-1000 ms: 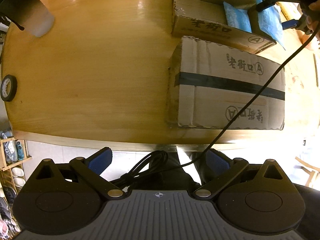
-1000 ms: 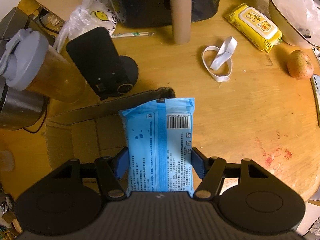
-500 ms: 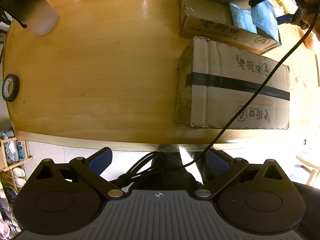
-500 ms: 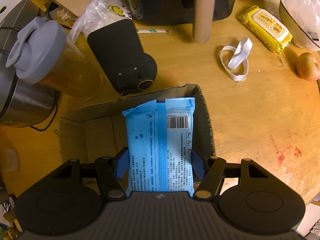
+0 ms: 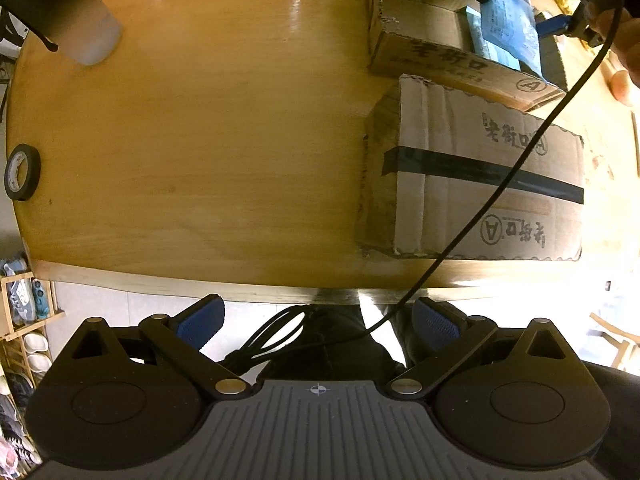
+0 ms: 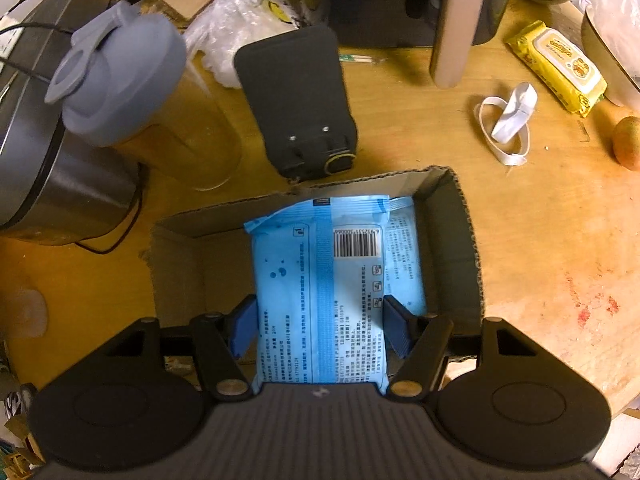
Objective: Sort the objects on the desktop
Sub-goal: 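Lower the held blue packet into the open box beside the first packet, then open the right gripper to release the blue packet inside the box, then raise the open right gripper up out of the box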
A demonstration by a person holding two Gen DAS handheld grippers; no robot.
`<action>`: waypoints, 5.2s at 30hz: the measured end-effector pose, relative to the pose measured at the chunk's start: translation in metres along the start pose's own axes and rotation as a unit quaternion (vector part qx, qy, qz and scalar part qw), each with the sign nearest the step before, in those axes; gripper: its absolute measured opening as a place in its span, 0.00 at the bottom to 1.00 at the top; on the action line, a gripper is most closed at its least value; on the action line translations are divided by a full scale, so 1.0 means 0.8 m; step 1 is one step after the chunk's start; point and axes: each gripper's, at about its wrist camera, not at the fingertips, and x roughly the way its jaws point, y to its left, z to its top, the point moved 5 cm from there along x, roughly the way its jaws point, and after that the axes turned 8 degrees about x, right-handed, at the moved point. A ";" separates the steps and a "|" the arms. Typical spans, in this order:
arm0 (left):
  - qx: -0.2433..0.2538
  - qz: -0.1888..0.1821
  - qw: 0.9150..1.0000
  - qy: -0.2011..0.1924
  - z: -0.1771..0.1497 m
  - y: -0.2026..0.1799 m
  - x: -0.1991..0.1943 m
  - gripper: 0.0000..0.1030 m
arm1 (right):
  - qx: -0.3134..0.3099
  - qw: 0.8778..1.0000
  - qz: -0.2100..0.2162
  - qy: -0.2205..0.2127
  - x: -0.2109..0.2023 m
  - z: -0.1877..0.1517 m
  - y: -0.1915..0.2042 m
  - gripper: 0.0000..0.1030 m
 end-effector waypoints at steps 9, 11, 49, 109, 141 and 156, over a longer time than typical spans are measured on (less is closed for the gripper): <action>-0.007 -0.002 1.000 0.000 -0.002 0.014 -0.001 1.00 | -0.010 1.000 0.003 0.001 0.003 -0.005 0.024 0.62; -0.009 -0.002 1.000 0.000 -0.003 0.016 -0.002 1.00 | -0.012 1.000 0.003 0.002 0.004 -0.006 0.030 0.62; -0.035 -0.008 0.999 0.013 -0.005 0.048 0.008 1.00 | -0.043 0.999 -0.002 0.014 0.045 -0.004 0.080 0.62; -0.033 0.007 0.999 -0.031 -0.003 0.021 -0.050 1.00 | -0.065 0.998 0.018 -0.008 -0.020 -0.010 0.056 1.00; 0.095 -0.006 0.995 -0.029 0.012 -0.074 -0.059 1.00 | -0.042 0.999 -0.016 -0.013 -0.033 0.027 -0.076 1.00; 0.120 0.000 0.992 -0.024 0.013 -0.101 -0.056 1.00 | -0.027 0.999 -0.020 -0.007 -0.033 0.032 -0.125 1.00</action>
